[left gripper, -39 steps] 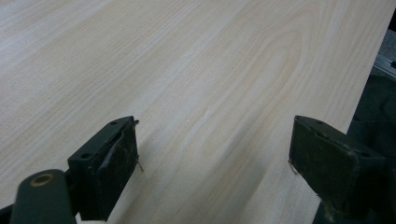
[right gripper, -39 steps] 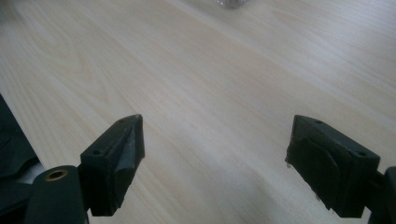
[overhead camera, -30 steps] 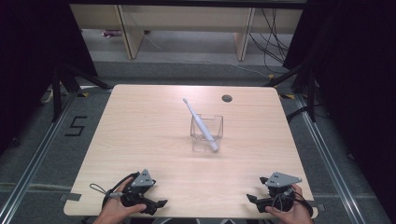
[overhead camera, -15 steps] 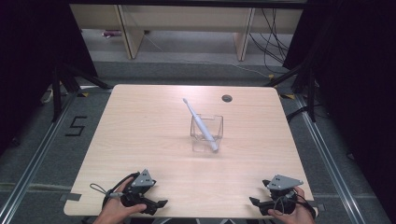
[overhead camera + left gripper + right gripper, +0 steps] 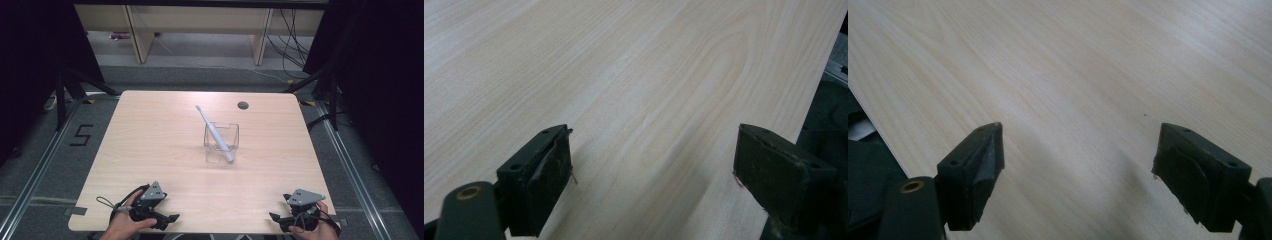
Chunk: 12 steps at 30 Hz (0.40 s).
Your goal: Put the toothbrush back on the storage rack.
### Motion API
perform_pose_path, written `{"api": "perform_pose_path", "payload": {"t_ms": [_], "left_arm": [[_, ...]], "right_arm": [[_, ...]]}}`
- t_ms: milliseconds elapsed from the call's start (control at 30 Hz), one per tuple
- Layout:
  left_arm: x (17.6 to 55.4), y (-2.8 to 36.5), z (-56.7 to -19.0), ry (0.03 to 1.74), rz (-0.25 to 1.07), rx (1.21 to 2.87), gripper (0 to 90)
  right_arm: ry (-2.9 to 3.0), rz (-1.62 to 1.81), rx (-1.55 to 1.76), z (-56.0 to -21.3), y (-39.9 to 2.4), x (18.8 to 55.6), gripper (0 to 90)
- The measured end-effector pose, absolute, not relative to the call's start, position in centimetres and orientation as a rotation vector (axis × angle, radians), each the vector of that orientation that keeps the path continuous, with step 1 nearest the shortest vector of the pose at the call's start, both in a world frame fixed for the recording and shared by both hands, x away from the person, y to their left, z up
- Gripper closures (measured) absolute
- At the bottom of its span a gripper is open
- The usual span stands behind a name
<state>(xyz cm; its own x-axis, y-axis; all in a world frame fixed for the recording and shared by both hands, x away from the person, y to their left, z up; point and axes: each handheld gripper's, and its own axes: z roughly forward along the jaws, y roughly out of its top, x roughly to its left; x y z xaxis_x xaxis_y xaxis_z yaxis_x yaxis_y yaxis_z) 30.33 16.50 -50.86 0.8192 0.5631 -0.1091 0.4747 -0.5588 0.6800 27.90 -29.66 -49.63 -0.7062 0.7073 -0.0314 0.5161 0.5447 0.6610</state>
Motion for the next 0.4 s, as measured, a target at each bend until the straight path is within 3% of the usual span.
{"api": "perform_pose_path", "payload": {"t_ms": [400], "left_arm": [[30.29, 16.56, -50.76, 0.76, 0.148, 2.251, 14.9]], "right_arm": [[2.467, 0.945, 1.02, -49.66, -29.93, 27.91, 20.1]]}}
